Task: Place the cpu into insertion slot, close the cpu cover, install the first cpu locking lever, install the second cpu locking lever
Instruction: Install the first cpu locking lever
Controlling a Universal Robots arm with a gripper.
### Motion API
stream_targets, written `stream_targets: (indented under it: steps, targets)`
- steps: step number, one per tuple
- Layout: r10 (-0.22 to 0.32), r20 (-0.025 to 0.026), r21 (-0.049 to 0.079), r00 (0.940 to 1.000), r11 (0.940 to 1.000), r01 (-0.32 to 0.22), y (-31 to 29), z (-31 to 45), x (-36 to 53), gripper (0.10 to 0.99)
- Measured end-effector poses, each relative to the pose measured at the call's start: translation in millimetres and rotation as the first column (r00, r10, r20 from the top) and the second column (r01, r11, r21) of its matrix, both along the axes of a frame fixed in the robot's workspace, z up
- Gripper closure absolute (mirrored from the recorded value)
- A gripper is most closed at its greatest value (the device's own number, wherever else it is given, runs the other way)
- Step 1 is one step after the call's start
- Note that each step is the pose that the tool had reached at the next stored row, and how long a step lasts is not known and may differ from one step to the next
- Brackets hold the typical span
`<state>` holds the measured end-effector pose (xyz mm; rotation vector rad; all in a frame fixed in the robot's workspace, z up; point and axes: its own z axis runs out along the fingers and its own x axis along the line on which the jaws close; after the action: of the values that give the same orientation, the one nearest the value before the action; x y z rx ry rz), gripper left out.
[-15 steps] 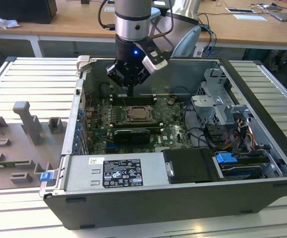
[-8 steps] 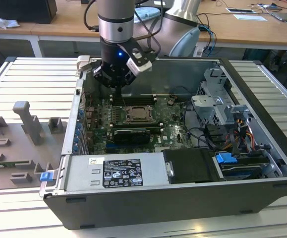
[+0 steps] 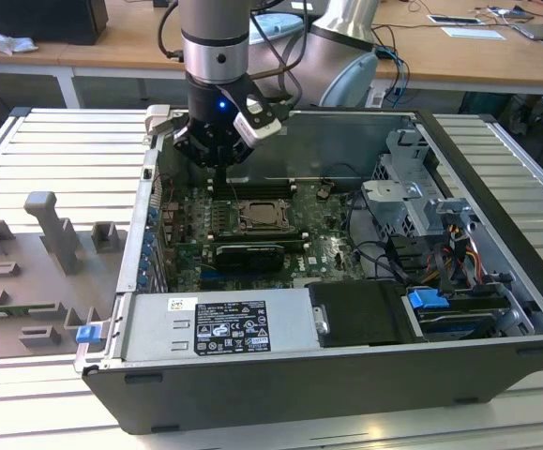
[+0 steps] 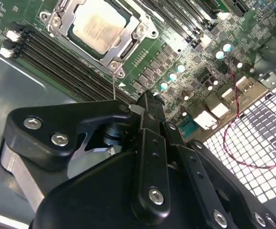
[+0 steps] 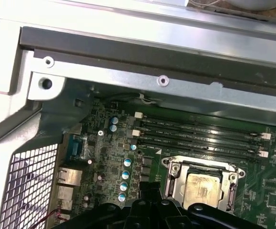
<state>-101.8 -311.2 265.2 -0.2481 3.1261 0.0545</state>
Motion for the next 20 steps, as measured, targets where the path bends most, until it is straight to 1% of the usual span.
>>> stream_targets:
  steps: [8, 11, 20]
  targets:
    - [-0.001, 0.0002, 0.000, 1.0000, 1.0000, 0.001, 0.6, -0.6, -0.1, 0.980]
    - [-0.001, 0.0001, 0.000, 1.0000, 1.0000, 0.001, 3.7, -0.6, 0.0, 0.980]
    - [-0.004, 0.0001, 0.000, 1.0000, 1.0000, 0.004, 8.2, -1.0, 0.0, 0.980]
